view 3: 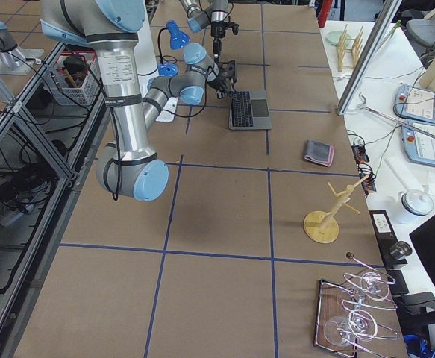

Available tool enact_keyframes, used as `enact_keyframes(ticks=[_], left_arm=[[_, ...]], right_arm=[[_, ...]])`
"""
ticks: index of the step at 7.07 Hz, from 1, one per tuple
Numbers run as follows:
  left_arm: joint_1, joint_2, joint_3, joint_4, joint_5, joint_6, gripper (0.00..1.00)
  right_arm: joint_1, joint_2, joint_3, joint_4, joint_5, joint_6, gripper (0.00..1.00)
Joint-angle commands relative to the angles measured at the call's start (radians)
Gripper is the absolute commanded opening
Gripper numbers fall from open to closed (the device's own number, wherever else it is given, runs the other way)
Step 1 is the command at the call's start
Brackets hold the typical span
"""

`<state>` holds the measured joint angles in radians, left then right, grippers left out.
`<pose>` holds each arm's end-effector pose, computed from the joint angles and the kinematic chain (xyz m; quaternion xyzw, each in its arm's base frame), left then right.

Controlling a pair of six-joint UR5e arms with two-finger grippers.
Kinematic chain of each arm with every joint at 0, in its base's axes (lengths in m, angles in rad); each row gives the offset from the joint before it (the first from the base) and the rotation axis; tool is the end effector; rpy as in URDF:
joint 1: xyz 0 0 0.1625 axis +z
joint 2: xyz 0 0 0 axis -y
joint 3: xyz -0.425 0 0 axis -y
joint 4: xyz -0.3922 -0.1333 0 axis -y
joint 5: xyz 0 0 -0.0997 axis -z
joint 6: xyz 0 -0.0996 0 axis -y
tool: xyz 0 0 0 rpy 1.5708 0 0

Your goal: Close laptop

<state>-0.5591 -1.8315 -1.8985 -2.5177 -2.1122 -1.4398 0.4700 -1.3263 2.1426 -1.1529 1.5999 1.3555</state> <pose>0.4013 -0.3478 0.2588 0.0453 0.6948 0.0342 0.7170 -0.3853 -0.3420 0.2279 0.1832 -0.5490 0.0952 0.8099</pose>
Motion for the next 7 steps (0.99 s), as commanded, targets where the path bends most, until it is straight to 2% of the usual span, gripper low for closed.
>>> enact_keyframes(ticks=[1,4,7], left_arm=[[-0.013,-0.017,0.009,0.023,0.061,0.001,0.00],[-0.042,-0.086,0.019,0.160,0.136,0.007,0.00],[-0.110,-0.143,0.129,0.171,0.136,0.013,0.00]], right_arm=[[0.025,0.054,-0.053,-0.033,0.000,-0.001,0.00],[0.064,0.078,-0.124,-0.031,0.006,-0.004,0.00],[0.104,0.159,-0.239,-0.030,0.029,-0.007,0.00]])
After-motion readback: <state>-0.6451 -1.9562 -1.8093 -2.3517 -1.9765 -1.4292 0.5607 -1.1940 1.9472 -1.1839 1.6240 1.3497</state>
